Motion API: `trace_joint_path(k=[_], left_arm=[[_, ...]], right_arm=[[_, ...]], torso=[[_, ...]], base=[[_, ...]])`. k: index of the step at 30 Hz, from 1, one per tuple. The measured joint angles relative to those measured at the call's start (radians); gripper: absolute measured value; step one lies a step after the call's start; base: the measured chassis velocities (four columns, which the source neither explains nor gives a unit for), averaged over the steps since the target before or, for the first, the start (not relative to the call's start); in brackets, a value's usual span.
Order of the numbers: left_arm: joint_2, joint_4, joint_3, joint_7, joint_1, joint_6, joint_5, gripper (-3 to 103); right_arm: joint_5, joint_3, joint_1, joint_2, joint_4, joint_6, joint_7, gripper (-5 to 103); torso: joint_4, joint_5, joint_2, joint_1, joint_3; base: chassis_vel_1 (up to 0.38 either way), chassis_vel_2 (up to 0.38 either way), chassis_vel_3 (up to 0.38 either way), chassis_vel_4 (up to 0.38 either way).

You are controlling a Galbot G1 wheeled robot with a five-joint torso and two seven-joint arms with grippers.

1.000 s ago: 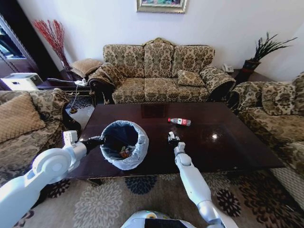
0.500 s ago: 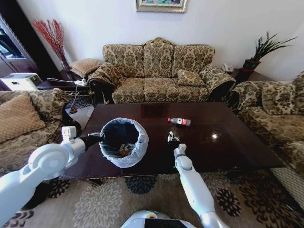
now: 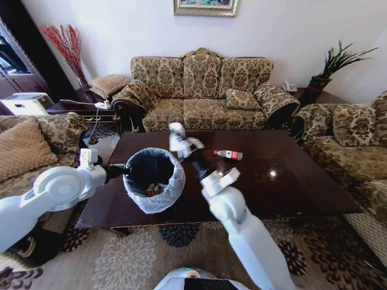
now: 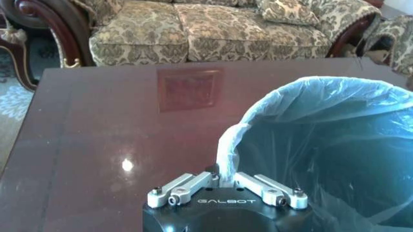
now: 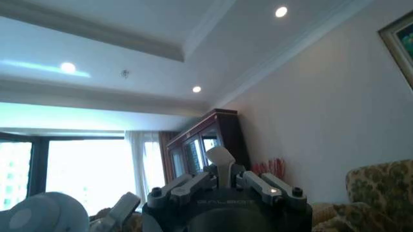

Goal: Move to the front of the table and place the trash on the table into the trash bin.

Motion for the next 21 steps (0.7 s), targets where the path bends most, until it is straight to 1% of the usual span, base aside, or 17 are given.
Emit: trace_joint_path(k=[1,3,4,5,6,7,8,10,11,13,14,16,17,18,19,21], left_arm=[[0.000,0.000,0.000,0.000,0.000,0.000,0.000,0],[-0.006,-0.012,-0.003,-0.001,0.003,0.001,0.004,0],[-0.006,-0.012,-0.003,-0.001,0.003,0.001,0.004,0],[-0.007,-0.016,-0.007,-0.001,0.004,0.002,0.005,0],[-0.008,-0.017,-0.009,-0.001,0.004,0.003,0.012,0],[-0.009,-0.016,-0.009,0.002,0.005,0.003,0.027,0],[-0.009,-0.016,-0.009,0.002,0.005,0.003,0.027,0],[-0.012,-0.011,-0.009,0.005,0.007,0.002,0.054,0],[-0.015,-0.011,-0.008,0.005,0.007,0.002,0.057,0],[-0.025,-0.010,-0.005,0.006,0.009,0.002,0.062,0],[-0.025,-0.010,-0.005,0.006,0.009,0.002,0.062,0],[-0.037,-0.012,-0.004,0.007,0.013,0.002,0.068,0],[-0.042,-0.012,-0.003,0.008,0.014,0.002,0.071,0],[-0.045,-0.013,-0.002,0.008,0.015,0.002,0.074,0],[-0.045,-0.013,-0.002,0.008,0.015,0.002,0.074,0],[-0.051,-0.015,-0.002,0.010,0.015,0.001,0.078,0]], right_arm=[[0.000,0.000,0.000,0.000,0.000,0.000,0.000,7],[-0.068,-0.034,-0.020,-0.001,-0.039,0.020,-0.030,7],[-0.068,-0.034,-0.020,-0.001,-0.039,0.020,-0.030,7],[-0.116,-0.043,-0.031,0.003,-0.050,0.018,-0.029,7],[-0.145,-0.048,-0.036,0.005,-0.056,0.009,-0.021,3],[-0.158,-0.051,-0.038,0.006,-0.059,0.006,-0.014,7],[-0.158,-0.051,-0.038,0.006,-0.059,0.006,-0.014,7],[-0.168,-0.050,-0.039,0.006,-0.064,0.000,-0.006,18],[-0.168,-0.048,-0.039,0.005,-0.065,-0.001,-0.004,18],[-0.165,-0.042,-0.040,0.003,-0.066,-0.001,0.000,28],[-0.165,-0.042,-0.040,0.003,-0.066,-0.001,0.000,28],[-0.155,-0.034,-0.043,-0.001,-0.066,0.006,0.001,39],[-0.150,-0.030,-0.046,-0.002,-0.064,0.010,0.000,39],[-0.141,-0.027,-0.048,-0.004,-0.061,0.012,-0.002,44],[-0.141,-0.027,-0.048,-0.004,-0.061,0.012,-0.002,44],[-0.117,-0.026,-0.052,-0.009,-0.055,0.016,-0.008,56]], torso=[[0.0000,0.0000,0.000,0.000,0.000],[-0.0001,-0.0001,0.000,0.000,0.000],[-0.0001,-0.0001,0.000,0.000,0.000],[-0.0001,0.0000,0.000,0.000,0.000],[-0.0002,0.0000,0.000,0.000,0.000],[-0.0002,0.0001,0.000,0.000,0.000],[-0.0002,0.0001,0.000,0.000,0.000],[-0.0001,0.0001,0.000,0.000,0.000],[0.0000,0.0000,0.000,0.000,0.000],[-0.0001,0.0000,0.000,0.000,0.000],[-0.0001,0.0000,0.000,0.000,0.000],[-0.0001,0.0000,0.000,0.000,0.000],[-0.0001,0.0000,0.000,0.000,0.000],[-0.0001,0.0001,0.000,0.000,0.000],[-0.0001,0.0001,0.000,0.000,0.000],[-0.0001,0.0000,0.000,0.000,0.000]], base=[[0.000,0.000,0.000,0.000],[0.000,0.000,0.000,0.000],[0.000,0.000,0.000,0.000],[0.000,0.000,0.000,0.000],[0.000,0.000,0.000,0.000],[0.000,0.000,0.000,0.000],[0.000,0.000,0.000,0.000],[0.000,0.000,0.000,0.000],[0.000,0.000,0.000,0.000],[0.000,0.000,0.000,0.000],[0.000,0.000,0.000,0.000],[0.000,0.000,0.000,0.000],[0.000,0.000,0.000,0.000],[0.000,0.000,0.000,0.000],[0.000,0.000,0.000,0.000],[0.000,0.000,0.000,0.000]])
